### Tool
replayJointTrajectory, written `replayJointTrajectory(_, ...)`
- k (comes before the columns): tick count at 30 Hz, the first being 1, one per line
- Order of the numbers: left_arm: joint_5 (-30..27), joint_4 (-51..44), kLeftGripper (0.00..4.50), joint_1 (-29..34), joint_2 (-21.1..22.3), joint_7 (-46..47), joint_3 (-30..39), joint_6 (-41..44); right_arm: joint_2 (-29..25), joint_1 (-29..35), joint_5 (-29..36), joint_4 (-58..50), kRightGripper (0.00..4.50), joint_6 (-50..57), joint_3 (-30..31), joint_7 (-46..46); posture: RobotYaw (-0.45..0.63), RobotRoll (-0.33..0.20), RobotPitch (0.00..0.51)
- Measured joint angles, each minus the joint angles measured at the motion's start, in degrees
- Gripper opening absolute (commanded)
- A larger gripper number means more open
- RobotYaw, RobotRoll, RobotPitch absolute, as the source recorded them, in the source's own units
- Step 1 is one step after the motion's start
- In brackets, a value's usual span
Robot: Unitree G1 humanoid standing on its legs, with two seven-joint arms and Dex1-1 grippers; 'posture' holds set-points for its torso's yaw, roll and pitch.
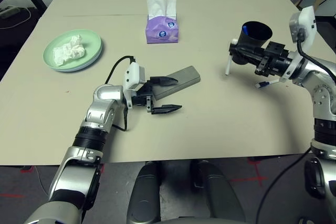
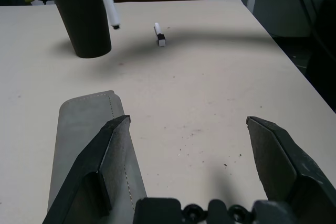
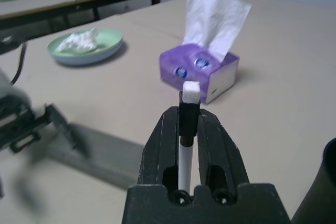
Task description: Organize and tidy the items on the table.
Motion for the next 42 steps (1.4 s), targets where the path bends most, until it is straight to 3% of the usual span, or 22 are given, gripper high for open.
replayJointTrajectory(10, 0.1, 0.1, 4.5, -0.5, 0.2, 0.1, 0.0, -0.1, -1.3, -9.1, 3.2, 5.8, 0.33, 4.8, -2.0, -11.1, 0.04, 0.0, 0.161)
replayJointTrajectory(19, 0.1, 0.1, 4.5, -0.4, 0.2, 0.4, 0.0, -0.1, -4.6, -17.8, 5.9, 9.1, 0.33, 11.3, -2.0, -15.3, 0.03, 0.0, 0.167)
replayJointTrajectory(32, 0.1, 0.0, 4.5, -0.4, 0.2, 0.7, 0.0, -0.1, -5.7, -18.2, -0.5, 15.6, 0.33, 0.9, -0.7, -21.1, 0.02, 0.0, 0.179)
replayJointTrajectory(42, 0.1, 0.0, 4.5, -0.4, 0.2, 0.5, 0.0, 0.3, -6.6, -18.7, -1.6, 17.0, 0.33, 1.3, -0.7, -24.5, 0.01, 0.0, 0.18)
